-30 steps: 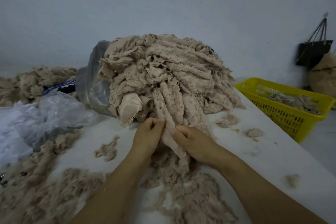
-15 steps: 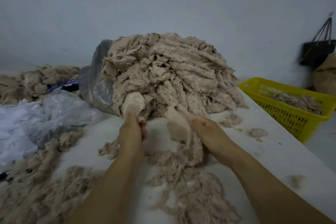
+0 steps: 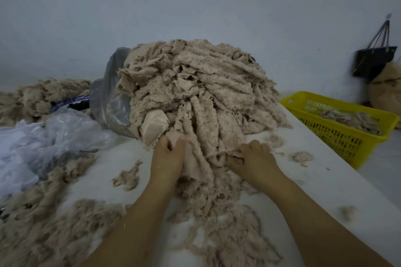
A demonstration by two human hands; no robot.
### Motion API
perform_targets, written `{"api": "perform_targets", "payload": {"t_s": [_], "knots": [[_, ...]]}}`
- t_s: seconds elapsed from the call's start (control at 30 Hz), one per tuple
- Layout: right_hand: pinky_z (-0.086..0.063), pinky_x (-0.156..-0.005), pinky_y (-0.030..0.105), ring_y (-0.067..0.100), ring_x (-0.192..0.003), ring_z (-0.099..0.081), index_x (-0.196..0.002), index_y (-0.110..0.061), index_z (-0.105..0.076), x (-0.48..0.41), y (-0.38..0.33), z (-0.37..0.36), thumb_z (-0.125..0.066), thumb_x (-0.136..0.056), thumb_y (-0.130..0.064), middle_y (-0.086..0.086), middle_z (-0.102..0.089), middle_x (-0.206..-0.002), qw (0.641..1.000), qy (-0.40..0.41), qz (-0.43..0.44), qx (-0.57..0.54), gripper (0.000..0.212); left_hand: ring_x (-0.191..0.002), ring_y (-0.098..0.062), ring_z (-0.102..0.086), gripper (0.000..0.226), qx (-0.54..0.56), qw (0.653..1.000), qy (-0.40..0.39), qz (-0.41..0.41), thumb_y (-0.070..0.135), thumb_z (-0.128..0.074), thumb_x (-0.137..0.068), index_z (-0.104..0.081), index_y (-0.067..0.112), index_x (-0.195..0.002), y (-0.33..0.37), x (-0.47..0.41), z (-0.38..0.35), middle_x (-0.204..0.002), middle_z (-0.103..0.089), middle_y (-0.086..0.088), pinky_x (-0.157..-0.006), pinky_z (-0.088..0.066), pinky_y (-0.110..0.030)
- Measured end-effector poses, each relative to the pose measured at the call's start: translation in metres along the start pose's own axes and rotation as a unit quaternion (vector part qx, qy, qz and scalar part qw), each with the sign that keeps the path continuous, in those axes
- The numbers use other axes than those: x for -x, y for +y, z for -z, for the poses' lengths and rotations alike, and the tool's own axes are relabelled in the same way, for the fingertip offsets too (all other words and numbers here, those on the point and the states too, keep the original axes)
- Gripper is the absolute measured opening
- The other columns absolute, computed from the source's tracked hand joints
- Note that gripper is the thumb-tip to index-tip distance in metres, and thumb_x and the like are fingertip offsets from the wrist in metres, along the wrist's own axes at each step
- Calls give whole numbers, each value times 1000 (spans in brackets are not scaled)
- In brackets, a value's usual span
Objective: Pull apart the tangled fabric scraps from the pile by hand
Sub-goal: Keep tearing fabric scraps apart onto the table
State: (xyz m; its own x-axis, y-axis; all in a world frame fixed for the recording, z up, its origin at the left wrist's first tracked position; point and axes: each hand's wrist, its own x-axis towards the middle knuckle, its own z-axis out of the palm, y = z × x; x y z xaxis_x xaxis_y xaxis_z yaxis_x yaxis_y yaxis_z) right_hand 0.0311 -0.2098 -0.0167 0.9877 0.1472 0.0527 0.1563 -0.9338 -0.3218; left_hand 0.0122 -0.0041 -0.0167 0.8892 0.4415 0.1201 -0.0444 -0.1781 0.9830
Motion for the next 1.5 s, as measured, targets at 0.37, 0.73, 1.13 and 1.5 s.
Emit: {"api": "perform_targets", "payload": {"t_s": [0.37, 0.73, 1.13, 1.5], "knots": [[-44, -73, 39, 18, -94, -58, -96, 5, -60, 29, -38, 21, -37, -85, -69, 22, -60, -93, 883, 143, 97, -437, 78, -80, 6, -64, 37, -59, 978, -187, -76, 69, -44, -86, -71, 46, -73, 14, 27, -2, -81, -71, 19, -63, -41, -1], [-36, -50, 24, 8, -43, -41, -51, -27, -41, 21, -44, 9, -50, -91, -65, -10, -44, -40, 920, 13, 64, -387, 55, -71, -18, -72, 32, 448, 881, -28, 146, 41, -49, -102, -65, 14, -98, 11, -9, 15, -75, -74, -4, -80, -58, -40], [-46, -42, 23, 13, -33, -38, -51, -20, -57, 12, -11, 30, -46, -98, -52, -1, -41, -45, 550, 101, -136, -818, 58, -125, -35, -43, 47, -127, 986, 105, -43, 36, -56, -90, -49, 4, -123, 6, -1, 11, -130, -45, -13, -102, -41, -48], [-59, -85, 47, 27, -99, -72, -108, -27, -72, 17, -31, 19, -64, -66, -73, 9, -75, -105, 742, 28, -29, -669, 63, -88, 14, -48, 17, -206, 911, -271, -234, 53, -66, -87, -57, 40, -92, 13, 42, -20, -94, -55, 17, -71, -35, -5]]}}
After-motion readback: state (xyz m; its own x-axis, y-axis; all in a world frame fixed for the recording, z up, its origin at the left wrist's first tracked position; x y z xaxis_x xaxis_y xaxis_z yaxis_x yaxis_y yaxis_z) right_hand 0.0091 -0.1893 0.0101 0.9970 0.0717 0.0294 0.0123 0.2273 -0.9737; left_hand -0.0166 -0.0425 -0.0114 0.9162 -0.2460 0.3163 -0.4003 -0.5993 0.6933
